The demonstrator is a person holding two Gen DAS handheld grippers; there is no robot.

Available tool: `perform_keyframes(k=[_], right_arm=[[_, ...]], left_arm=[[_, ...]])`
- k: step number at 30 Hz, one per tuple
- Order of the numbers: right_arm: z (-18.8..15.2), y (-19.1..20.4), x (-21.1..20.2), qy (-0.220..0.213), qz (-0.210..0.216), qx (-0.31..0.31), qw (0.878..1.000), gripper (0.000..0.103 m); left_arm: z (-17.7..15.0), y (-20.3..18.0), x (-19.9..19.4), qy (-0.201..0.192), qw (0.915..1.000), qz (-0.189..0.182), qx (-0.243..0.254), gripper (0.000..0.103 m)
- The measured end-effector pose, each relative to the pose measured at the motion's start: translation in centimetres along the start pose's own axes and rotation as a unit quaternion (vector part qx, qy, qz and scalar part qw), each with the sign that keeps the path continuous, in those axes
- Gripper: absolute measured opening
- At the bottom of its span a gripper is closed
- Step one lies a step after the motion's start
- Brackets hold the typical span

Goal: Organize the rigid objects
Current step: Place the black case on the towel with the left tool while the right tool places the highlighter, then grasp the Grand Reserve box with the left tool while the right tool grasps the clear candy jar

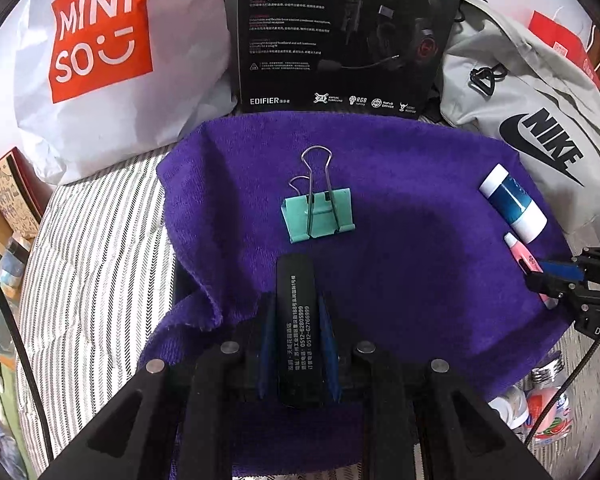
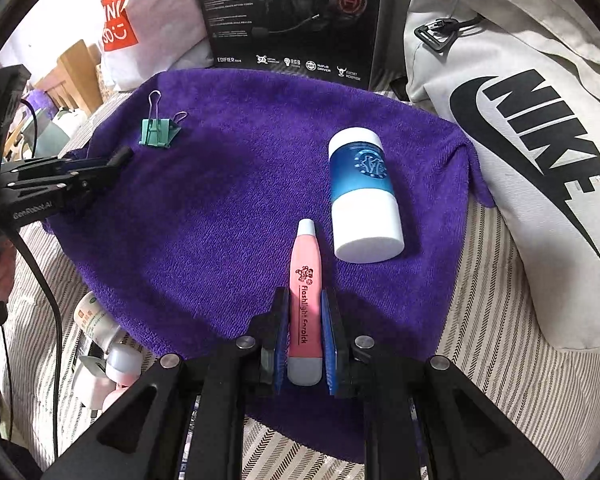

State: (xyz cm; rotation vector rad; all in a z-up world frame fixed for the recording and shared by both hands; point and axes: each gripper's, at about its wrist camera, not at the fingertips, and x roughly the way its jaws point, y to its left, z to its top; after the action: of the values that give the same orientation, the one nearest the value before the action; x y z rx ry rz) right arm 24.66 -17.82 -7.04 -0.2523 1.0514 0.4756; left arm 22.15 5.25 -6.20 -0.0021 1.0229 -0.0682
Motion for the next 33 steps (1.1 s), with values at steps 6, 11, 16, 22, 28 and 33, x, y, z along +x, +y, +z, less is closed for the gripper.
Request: perform_keyframes(k=[6,11,16,22,28,33], right_arm=[[-0.2,0.0,-0.1,-0.004,0.003,-0.005,1.0,0.016],[-0.2,0.0,-0.1,-0.003,0.012,-0.011,1.0,0.025],[-0.3,-0.2,-0.4,0.0,0.037,0.004,0.999,0.055],[-1.3,-1.0,-2.6,-0.017,0.031,0.029,0.999,0.057],[-3.2,-1.4,-5.8,-0.036,0.018,0.063,0.997,0.06],[-6.0,-1.0,-8.4,-0.055,0.019,0.092,0.994,0.063]], left_arm=[[-0.2,-0.2,0.1,-0.002,0.9999,0.005,0.009,0.022],[-0.5,-0.3,-0.2,0.0,0.9999,0.002,0.011,0.028],[-0.9,-0.8,-0.4,0.005,0.9999,-0.004,0.015,0.042],[-1.6,-0.8,-1.9,0.002,1.0,-0.002,0.001,0.042],[-3.3,-2.0,-6.0,-0.027,0.9996,-0.011,0.002,0.046],[-6.2,-3.8,-7.0,-0.019,0.9995,-0.023,0.01,0.047]])
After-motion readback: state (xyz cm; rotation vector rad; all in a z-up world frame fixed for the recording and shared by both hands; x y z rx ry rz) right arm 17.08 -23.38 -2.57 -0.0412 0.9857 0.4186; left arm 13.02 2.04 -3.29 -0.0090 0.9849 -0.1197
